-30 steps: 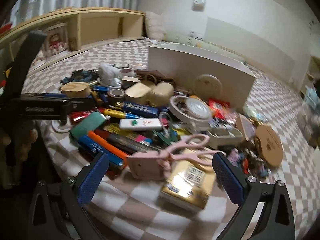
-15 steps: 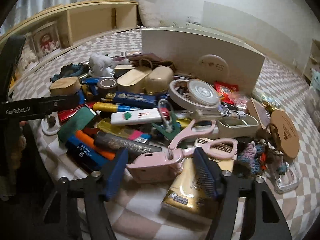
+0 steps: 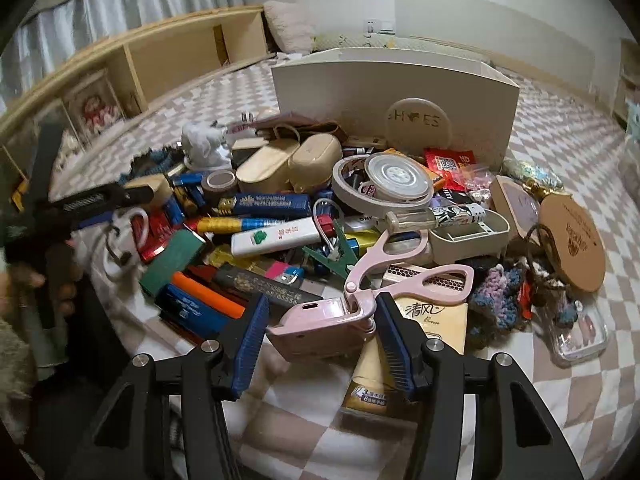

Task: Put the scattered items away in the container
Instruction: 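Move the right gripper to the pink scissors while the left gripper approaches the oval wooden lid, then grasp the pink scissors with the right gripper while the left gripper grasps the wooden lid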

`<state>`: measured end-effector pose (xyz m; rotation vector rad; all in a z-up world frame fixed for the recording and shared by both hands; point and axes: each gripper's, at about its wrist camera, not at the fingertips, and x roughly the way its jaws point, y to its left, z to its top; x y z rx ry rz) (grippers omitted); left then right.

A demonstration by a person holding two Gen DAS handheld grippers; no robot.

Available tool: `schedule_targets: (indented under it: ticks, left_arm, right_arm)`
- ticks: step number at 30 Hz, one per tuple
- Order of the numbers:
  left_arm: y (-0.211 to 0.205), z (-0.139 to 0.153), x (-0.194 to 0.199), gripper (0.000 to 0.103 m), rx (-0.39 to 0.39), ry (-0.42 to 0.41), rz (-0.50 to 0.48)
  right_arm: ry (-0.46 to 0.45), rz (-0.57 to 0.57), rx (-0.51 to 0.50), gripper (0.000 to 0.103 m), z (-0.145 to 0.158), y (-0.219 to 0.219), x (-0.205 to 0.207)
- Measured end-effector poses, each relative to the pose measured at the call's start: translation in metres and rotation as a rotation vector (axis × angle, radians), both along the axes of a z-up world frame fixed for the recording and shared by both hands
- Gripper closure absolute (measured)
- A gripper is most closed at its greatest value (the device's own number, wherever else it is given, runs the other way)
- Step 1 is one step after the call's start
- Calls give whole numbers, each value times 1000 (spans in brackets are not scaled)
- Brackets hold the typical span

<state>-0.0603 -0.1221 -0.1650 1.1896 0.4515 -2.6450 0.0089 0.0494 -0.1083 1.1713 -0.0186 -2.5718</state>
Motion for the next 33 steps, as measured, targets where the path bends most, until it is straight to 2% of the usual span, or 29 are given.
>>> schedule_targets:
  ticks: [8,13,15,16,24,33]
  left_arm:
    - [-1,-4,-20,1,-93,-21,-11]
    - [4,-11,-31,1,-155,-45,-36]
    - [5,-14,-33,9,-175,-55,-44]
    - [5,-14,-33,9,-179,-55,-44]
    - [0,-7,-26,9,-138,-25,-40]
    - [5,13,-13,9,-127,30,-36]
  right_arm:
    - [-27,-20,-104,48,11,14,4]
    - [-5,-34,-113,48,23,16,7]
    - [-2,-36,-126,48,26,17,7]
    - [-2,-36,-131,48,27,18,7]
    - [9,-37,-139,48,32,20,7]
    - [22,-35,-143,48,39,20,8]
